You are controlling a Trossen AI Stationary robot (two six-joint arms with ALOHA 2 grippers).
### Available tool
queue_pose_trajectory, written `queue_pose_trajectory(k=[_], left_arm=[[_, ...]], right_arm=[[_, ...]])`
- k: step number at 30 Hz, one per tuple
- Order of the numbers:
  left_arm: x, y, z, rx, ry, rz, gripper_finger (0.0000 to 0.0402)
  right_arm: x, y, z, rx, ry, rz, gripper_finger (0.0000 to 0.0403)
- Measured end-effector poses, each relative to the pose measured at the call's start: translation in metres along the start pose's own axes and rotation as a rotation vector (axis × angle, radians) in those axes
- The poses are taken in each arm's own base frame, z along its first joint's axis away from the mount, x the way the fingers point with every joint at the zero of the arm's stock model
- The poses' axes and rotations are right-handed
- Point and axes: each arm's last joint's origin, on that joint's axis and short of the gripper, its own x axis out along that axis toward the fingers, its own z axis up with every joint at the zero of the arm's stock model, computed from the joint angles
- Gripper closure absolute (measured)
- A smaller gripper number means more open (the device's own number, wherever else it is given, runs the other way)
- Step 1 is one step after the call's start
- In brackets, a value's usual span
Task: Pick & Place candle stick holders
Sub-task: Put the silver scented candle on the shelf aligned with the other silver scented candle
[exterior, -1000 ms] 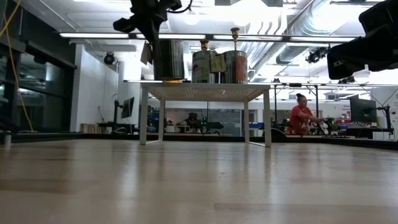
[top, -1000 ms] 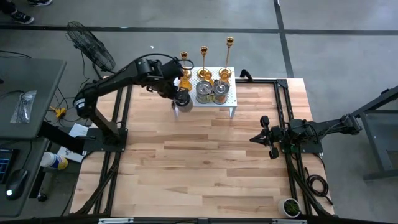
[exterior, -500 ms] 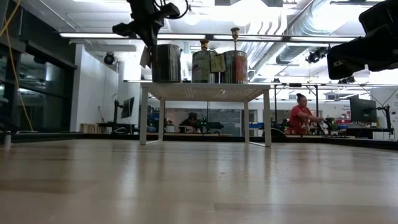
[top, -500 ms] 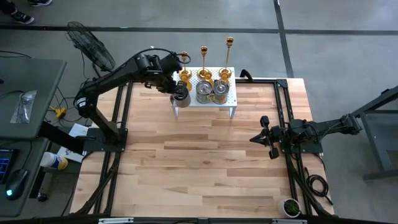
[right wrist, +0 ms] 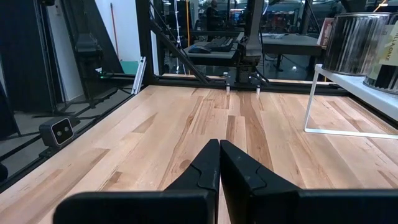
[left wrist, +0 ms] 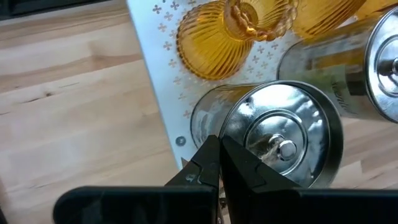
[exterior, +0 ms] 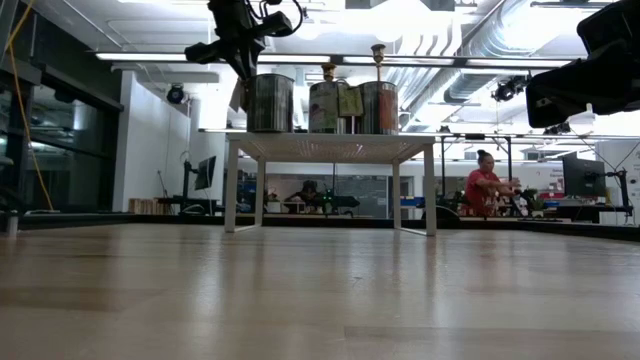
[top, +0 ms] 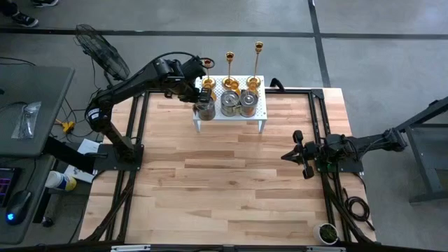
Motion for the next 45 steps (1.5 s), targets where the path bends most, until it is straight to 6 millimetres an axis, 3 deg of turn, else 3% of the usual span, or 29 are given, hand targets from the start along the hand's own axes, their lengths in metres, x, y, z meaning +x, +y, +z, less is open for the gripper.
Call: queue_pose_trajectory(k=[45], left_arm=[[0.0023,-0.0047,0.0063,0.032,-0.095,-0.006,0.0391]], right_arm=[[0.0,0.0,-0.0002,0.0,0.001,0.0,0.04]])
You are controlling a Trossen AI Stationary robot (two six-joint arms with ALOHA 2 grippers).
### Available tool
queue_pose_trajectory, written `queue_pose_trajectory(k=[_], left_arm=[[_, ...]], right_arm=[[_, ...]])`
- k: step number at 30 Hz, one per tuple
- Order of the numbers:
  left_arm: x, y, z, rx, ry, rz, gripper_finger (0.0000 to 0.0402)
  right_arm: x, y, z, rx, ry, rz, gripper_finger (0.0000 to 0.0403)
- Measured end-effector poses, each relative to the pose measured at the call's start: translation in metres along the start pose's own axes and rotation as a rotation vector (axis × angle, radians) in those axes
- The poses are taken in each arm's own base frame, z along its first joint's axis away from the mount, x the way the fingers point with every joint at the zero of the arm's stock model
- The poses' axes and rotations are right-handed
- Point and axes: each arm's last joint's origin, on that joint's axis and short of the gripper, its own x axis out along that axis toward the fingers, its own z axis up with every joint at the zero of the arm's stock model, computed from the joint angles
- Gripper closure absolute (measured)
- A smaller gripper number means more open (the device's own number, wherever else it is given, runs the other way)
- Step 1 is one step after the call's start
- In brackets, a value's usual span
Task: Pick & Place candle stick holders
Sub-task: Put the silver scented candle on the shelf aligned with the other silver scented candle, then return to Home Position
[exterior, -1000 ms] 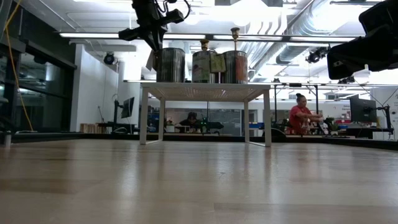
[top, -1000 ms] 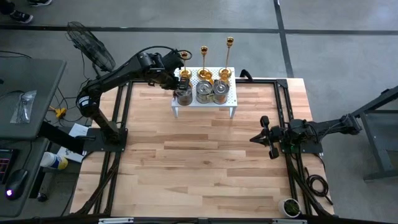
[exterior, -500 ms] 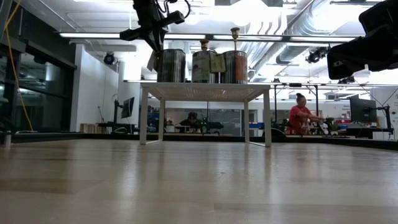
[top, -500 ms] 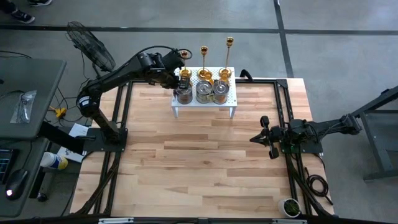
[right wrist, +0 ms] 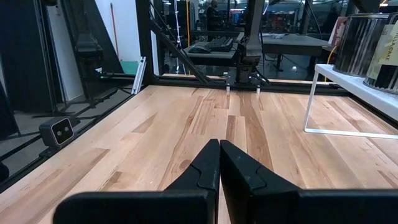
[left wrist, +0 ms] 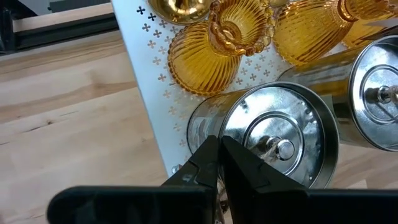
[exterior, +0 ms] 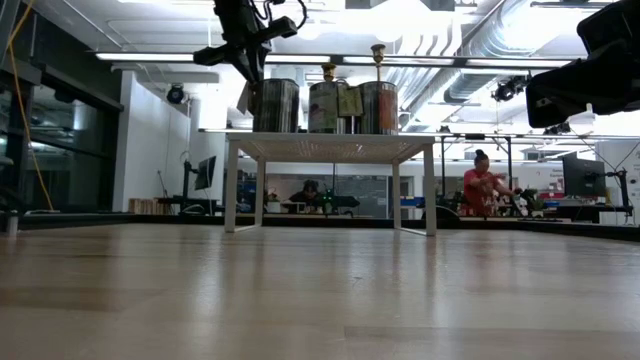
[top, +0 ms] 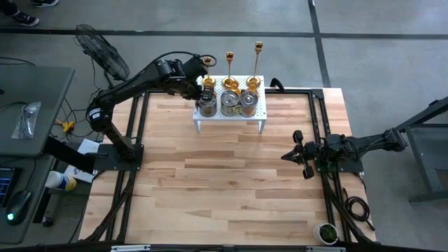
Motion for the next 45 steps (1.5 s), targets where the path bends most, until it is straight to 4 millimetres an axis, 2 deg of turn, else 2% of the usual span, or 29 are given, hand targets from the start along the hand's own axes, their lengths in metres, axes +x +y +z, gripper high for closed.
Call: queue_pose_trajectory(k=[8,17,22,29,37,45], left_arm=[[0.0,-0.001,0.0,0.029,-0.004,-0.004,0.0353],[-0.003,-0.007,-0.005,0.115,-0.008,-0.04,0.0273],[-0.019,-0.005,-0.009,0.164,-0.045,-0.059,0.0245],[-0.047,0.0,-0.019,0.269,-0.132,-0.067,0.0241],[-0.09,0.005,-0.043,0.439,-0.257,-0.108,0.0241],[-0.116,0.004,-0.068,0.636,-0.309,-0.176,0.0241]], right_arm=[[0.0,0.0,0.0,0.0,0.0,0.0,0.04],[0.0,0.0,0.0,0.0,0.0,0.0,0.04],[0.0,0.0,0.0,0.0,0.0,0.0,0.04],[0.0,0.0,0.0,0.0,0.0,0.0,0.04],[0.0,0.0,0.0,0.0,-0.001,0.0,0.04],[0.0,0.0,0.0,0.0,-0.001,0.0,0.04]])
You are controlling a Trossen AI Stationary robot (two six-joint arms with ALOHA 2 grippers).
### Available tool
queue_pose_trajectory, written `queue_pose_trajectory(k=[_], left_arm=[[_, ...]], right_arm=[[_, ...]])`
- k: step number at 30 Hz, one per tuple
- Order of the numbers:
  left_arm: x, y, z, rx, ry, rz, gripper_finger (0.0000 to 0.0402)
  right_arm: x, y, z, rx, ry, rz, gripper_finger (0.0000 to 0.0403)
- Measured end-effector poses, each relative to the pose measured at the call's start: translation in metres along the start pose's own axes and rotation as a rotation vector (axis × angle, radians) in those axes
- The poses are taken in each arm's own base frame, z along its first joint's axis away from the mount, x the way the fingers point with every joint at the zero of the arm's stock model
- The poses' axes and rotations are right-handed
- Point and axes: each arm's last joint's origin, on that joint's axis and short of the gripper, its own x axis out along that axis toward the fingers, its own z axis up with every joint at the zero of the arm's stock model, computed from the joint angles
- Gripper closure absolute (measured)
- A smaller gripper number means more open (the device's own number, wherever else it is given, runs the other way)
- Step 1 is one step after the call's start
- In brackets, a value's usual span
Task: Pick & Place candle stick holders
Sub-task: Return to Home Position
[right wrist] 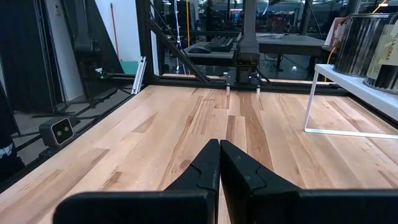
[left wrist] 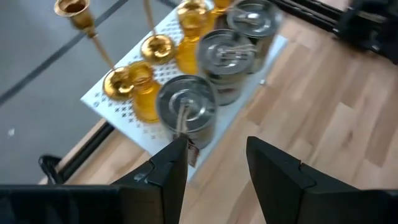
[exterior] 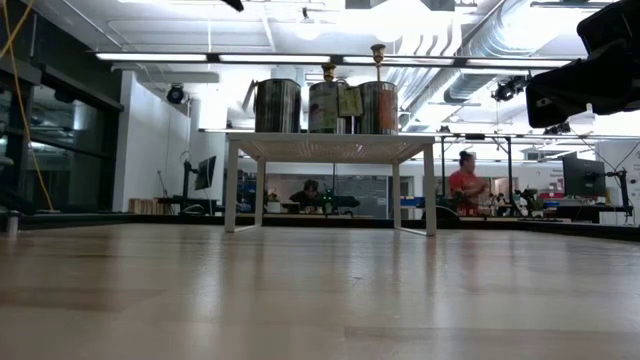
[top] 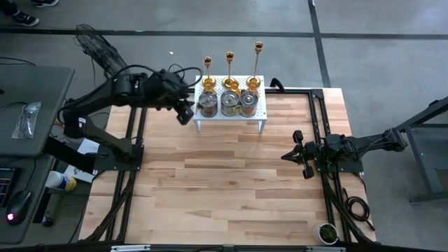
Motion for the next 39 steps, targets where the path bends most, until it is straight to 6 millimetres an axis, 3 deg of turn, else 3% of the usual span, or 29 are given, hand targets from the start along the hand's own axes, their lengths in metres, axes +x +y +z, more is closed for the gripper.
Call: queue_pose_trajectory(k=[8,22,32,39], left_arm=[[-0.01,-0.018,-0.022,0.15,-0.113,-0.171,0.0241],[0.017,-0.01,-0.128,0.169,-0.39,-0.633,0.0241],[0.038,0.007,-0.199,0.185,-0.497,-0.708,0.0241],[0.04,0.023,-0.226,0.173,-0.564,-0.684,0.0241]], right_arm=[[0.0,0.0,0.0,0.0,0.0,0.0,0.04],[0.0,0.0,0.0,0.0,-0.001,0.0,0.04],[0.0,0.0,0.0,0.0,-0.001,0.0,0.04],[0.0,0.0,0.0,0.0,-0.001,0.0,0.04]])
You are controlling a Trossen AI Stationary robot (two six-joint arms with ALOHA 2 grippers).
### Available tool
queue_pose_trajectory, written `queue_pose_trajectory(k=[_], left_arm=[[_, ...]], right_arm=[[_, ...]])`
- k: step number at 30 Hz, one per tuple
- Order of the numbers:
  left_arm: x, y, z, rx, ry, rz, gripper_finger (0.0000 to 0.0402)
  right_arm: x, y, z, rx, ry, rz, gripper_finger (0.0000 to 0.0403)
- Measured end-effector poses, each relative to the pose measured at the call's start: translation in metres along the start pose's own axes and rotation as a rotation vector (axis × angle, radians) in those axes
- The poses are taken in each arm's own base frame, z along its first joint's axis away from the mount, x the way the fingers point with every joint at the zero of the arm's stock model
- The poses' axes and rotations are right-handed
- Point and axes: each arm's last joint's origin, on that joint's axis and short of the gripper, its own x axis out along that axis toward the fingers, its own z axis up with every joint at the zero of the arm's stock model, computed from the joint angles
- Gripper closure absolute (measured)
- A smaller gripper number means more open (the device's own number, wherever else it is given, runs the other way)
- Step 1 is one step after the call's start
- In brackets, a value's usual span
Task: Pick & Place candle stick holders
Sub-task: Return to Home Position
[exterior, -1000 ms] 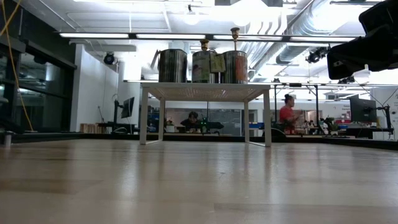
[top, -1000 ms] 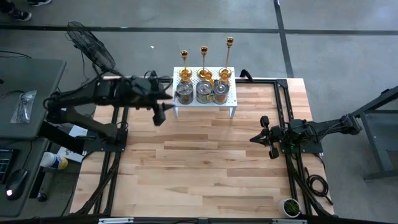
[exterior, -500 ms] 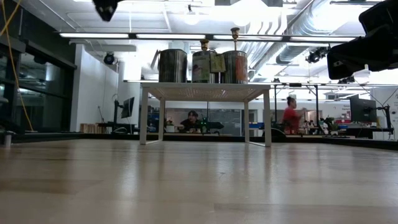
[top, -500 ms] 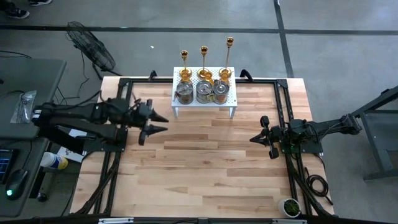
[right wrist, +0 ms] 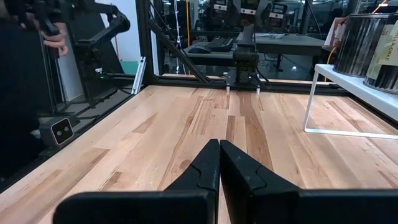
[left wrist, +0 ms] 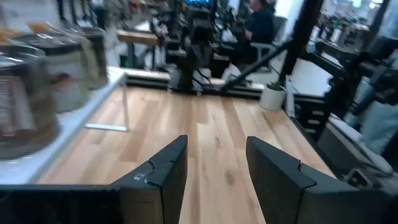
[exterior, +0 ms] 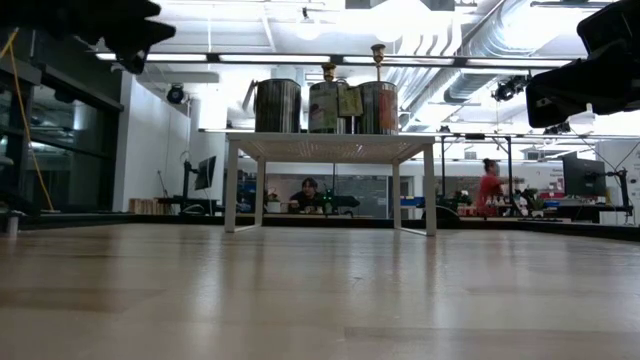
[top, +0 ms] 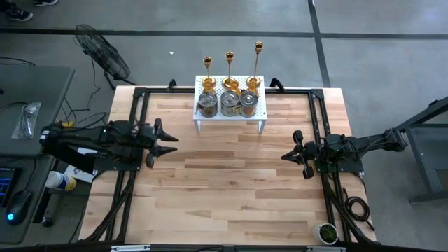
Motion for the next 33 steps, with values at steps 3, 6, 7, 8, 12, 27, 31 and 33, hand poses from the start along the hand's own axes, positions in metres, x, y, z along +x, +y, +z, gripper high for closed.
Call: queue_pose_trajectory(k=[3,6,7,8,12,27,31,33], left_arm=[[-0.009,0.003,-0.01,0.01,-0.04,0.04,0.0241],[-0.017,0.005,-0.022,0.007,-0.066,0.055,0.0241],[-0.019,0.006,-0.025,0.005,-0.079,0.052,0.0241],[-0.021,0.006,-0.027,0.002,-0.094,0.045,0.0241],[-0.032,0.006,-0.031,0.053,-0.168,0.009,0.0241],[-0.022,0.004,-0.054,0.126,-0.44,-0.181,0.0241],[-0.019,0.007,-0.06,0.115,-0.402,-0.106,0.0241],[-0.018,0.007,-0.062,0.115,-0.389,-0.087,0.0241]], right_arm=[[0.0,0.0,0.0,0.0,0.0,0.0,0.04],[0.0,0.0,0.0,0.0,0.0,0.0,0.04],[0.0,0.0,0.0,0.0,0.0,0.0,0.04],[0.0,0.0,0.0,0.0,0.001,0.0,0.04],[0.0,0.0,0.0,0.0,0.0,0.0,0.04],[0.0,0.0,0.0,0.0,0.001,0.0,0.04],[0.0,0.0,0.0,0.0,0.001,-0.001,0.04],[0.0,0.0,0.0,0.0,0.0,0.0,0.04]])
